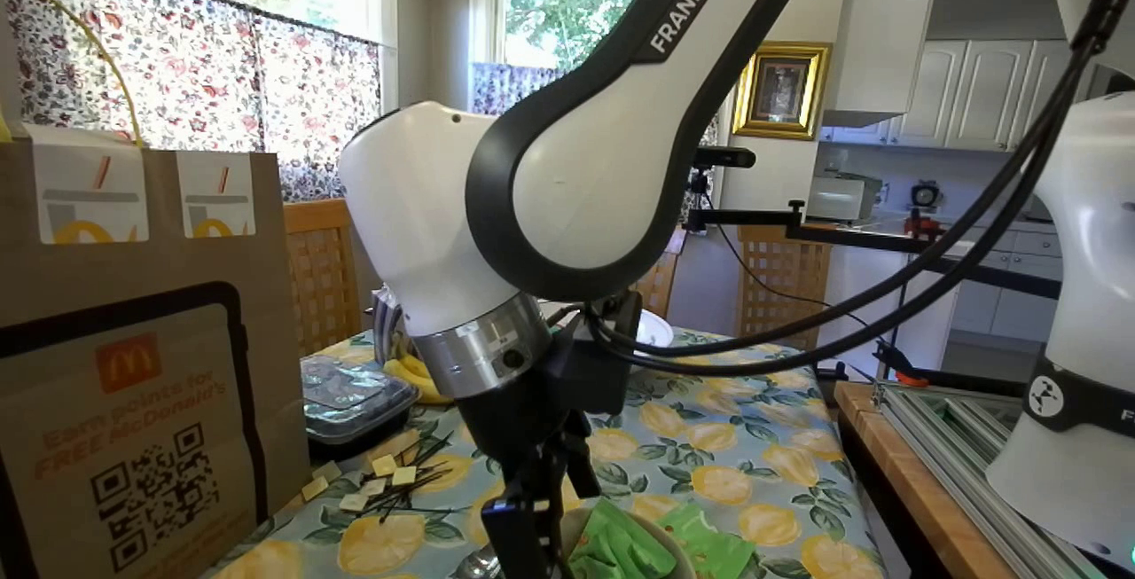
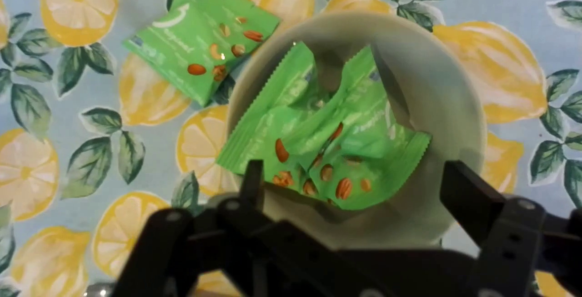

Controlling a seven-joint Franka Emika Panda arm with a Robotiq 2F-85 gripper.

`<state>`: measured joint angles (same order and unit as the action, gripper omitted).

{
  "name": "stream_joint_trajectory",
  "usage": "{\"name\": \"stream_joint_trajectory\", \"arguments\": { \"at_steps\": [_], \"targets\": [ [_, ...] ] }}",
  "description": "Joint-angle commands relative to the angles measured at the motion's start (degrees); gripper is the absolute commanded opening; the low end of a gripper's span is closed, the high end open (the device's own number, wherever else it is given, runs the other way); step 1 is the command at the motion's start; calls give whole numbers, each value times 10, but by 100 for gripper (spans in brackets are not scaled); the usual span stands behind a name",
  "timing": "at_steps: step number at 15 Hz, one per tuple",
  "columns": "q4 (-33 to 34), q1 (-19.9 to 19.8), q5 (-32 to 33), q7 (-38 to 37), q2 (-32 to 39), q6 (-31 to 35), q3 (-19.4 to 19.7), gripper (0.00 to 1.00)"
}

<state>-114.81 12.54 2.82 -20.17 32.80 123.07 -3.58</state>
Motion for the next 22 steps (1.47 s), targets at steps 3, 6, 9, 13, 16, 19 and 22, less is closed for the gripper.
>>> {"name": "stream_joint_trajectory", "arguments": {
  "at_steps": [3,6,9,13,16,19,22],
  "targets": [
    [20,3,2,17,27,35,3,100],
    [17,0,-8,22,27,47,-2,100],
    [11,-2,-26,24,23,35,-11,100],
    [8,4,-7,36,27,19,-6,100],
    [2,4,0,47,26,16,-4,100],
    [7,12,33,46,37,24,9,100],
    [14,14,62,43,48,29,17,100]
  ]
}}
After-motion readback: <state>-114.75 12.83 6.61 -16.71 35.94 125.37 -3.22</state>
